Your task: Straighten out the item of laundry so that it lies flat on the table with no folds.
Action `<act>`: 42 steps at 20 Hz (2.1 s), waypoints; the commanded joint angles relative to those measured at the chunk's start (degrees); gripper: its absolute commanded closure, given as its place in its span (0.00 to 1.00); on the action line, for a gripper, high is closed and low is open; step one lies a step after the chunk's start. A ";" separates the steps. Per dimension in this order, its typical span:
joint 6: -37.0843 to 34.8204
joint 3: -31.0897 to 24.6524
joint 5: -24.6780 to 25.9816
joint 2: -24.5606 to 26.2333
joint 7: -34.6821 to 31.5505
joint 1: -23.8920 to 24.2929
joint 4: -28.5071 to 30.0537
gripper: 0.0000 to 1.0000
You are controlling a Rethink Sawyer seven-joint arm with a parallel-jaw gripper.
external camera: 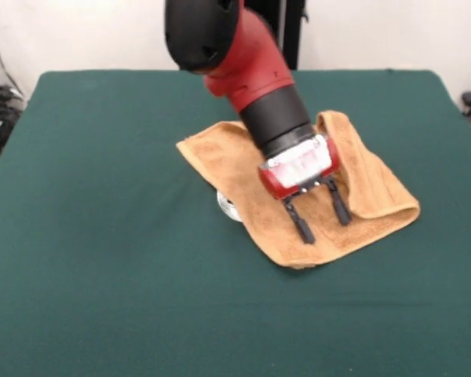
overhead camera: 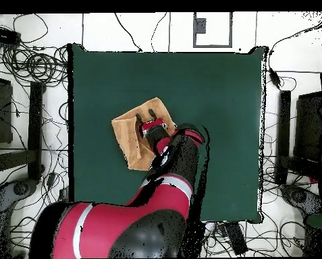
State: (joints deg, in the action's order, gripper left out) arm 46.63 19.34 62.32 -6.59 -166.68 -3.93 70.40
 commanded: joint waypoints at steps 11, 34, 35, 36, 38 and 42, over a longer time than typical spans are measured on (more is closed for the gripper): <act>-1.34 -5.86 21.72 2.49 -41.07 -1.57 -5.49 0.00; 13.34 -9.28 21.85 -2.43 -44.96 -3.96 1.38 0.00; 12.91 -9.44 21.36 -2.59 -44.73 -4.17 1.63 0.00; 12.52 -9.62 20.96 -2.79 -44.61 -4.36 1.88 0.00; 12.26 -9.86 20.74 -3.03 -44.62 -4.49 2.11 0.00; 11.92 -9.91 20.99 -3.24 -45.14 -4.66 1.86 0.00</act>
State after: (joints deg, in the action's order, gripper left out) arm 59.82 18.55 86.31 -10.84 -192.57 -6.04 67.18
